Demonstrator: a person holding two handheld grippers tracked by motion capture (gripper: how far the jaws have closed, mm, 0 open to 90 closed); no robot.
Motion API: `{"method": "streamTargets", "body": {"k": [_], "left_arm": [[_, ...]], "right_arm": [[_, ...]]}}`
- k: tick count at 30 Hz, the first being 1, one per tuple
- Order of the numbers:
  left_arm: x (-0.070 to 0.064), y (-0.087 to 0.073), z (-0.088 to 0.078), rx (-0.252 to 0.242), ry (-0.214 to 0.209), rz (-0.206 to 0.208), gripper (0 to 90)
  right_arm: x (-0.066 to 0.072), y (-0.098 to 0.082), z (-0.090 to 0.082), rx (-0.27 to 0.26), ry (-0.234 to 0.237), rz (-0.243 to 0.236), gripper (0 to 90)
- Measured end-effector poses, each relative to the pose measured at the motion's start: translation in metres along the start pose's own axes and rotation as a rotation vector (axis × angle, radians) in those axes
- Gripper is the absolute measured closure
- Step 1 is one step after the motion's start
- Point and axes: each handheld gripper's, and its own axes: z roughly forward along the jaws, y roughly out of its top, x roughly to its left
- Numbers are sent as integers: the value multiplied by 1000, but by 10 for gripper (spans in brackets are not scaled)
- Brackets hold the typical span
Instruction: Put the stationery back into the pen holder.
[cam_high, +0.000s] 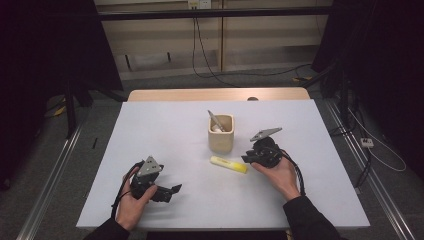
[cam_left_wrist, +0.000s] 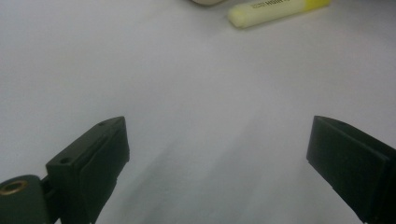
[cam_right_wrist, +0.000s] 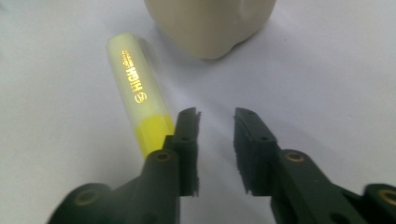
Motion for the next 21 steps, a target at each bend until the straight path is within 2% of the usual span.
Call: {"method": "streamTargets", "body": {"k": [6, 13, 15, 21], "left_arm": [[0, 0, 0, 1, 0, 1, 58], [0, 0, 0, -3, -3, -4, 58], [0, 0, 0, -3, -2, -2, 58], [0, 0, 0, -2, 0, -3, 58]], "right_arm": [[-1, 2, -2, -5, 17, 9, 410], [4, 6, -2, 14, 25, -17, 184], [6, 7, -1, 26, 17, -23, 155], [15, 10, 3, 43, 46, -54, 131]]}}
